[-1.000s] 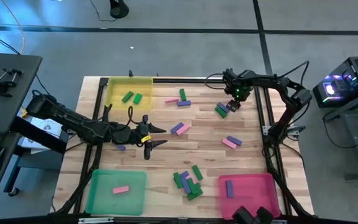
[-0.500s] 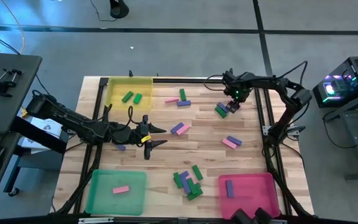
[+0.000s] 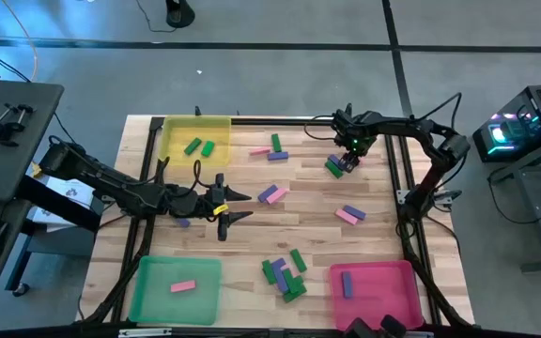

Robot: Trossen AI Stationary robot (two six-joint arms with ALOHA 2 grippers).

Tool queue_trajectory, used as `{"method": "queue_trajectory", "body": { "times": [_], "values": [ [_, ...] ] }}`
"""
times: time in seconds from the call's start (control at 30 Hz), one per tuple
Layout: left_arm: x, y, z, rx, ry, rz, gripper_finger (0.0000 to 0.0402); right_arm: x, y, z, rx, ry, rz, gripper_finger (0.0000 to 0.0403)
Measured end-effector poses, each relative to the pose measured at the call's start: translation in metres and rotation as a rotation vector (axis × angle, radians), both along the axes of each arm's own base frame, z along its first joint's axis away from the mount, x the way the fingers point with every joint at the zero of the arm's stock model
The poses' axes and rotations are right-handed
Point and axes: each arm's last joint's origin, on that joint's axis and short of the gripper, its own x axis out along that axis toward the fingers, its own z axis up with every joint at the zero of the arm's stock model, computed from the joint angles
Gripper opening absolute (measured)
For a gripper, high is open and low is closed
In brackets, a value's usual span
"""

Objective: Sort blocks
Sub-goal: Put the pink block into the green bin

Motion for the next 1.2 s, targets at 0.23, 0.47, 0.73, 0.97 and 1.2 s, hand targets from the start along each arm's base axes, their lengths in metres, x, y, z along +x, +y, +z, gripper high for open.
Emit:
{"method": "queue_trajectory", "body": {
  "times": [0.23, 0.47, 0.73, 0.97, 1.2],
  "values": [
    [0.000, 0.000, 0.000, 0.000, 0.000, 0.000, 0.0188, 0.000, 0.006, -0.004, 0.021, 0.004, 0.013, 0.0181],
    [0.000, 0.000, 0.000, 0.000, 0.000, 0.000, 0.0188, 0.006, 0.013, -0.004, 0.018, 0.008, 0.039, 0.0181],
    [0.000, 0.000, 0.000, 0.000, 0.001, 0.000, 0.0188, 0.021, 0.027, -0.004, -0.008, -0.019, 0.008, 0.0181],
    [0.000, 0.000, 0.000, 0.000, 0.001, 0.000, 0.0188, 0.036, 0.030, -0.008, -0.034, -0.117, -0.074, 0.0181],
    [0.000, 0.000, 0.000, 0.000, 0.001, 0.000, 0.0188, 0.036, 0.028, -0.018, -0.011, -0.093, -0.114, 0.0181]
  ]
}}
